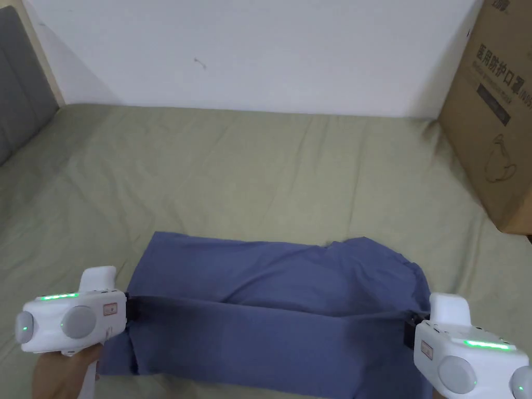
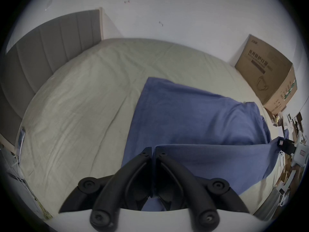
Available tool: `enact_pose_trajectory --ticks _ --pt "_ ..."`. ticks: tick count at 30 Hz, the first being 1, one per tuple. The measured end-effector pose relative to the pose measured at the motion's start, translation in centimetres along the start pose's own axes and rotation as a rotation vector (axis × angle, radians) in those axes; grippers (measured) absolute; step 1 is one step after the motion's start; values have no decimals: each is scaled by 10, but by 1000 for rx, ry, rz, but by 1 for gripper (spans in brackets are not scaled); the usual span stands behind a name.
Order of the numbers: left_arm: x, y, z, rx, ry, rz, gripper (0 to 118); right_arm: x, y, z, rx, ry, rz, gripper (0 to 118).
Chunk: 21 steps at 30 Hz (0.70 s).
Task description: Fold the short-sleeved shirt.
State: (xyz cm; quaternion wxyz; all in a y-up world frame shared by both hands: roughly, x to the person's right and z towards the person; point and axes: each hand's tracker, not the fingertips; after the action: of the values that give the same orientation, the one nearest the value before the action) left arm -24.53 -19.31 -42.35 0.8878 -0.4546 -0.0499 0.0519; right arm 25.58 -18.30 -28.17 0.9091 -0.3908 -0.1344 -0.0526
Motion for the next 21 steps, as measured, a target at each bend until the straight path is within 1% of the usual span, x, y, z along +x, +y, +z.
enact_pose_trajectory --ticks 3,7,8,9,10,11,12,13,14,15,17,21 --pt "3 0 -28 -57 21 -19 3 0 -3 -30 -60 -9 -29 3" --pt "5 -7 -45 -125 49 -51 3 3 -12 -51 -126 -15 -76 3" --pt "7 -6 -46 -115 40 -38 5 4 -13 -54 -139 -11 -86 9" --pt "6 -5 -42 -103 39 -36 9 4 -13 -53 -145 -10 -91 23" --pt "6 -2 -38 -96 36 -27 20 5 -13 -51 -141 -12 -96 38" --pt "6 2 -34 -111 19 23 47 4 -11 -41 -127 -17 -96 64" --pt "4 5 -27 -102 -16 74 67 4 -9 -33 -88 -8 -94 87" --pt "3 7 -17 -86 -53 103 76 5 -5 -25 -51 12 -97 102" --pt "4 10 -6 -45 -91 122 78 5 0 -12 -23 25 -98 108" --pt "8 12 9 24 -125 123 80 5 5 2 21 33 -97 107" --pt "15 16 37 117 -132 89 83 4 16 31 117 56 -83 107" --pt "36 22 102 283 -129 -17 83 -1 37 99 305 66 -26 107"
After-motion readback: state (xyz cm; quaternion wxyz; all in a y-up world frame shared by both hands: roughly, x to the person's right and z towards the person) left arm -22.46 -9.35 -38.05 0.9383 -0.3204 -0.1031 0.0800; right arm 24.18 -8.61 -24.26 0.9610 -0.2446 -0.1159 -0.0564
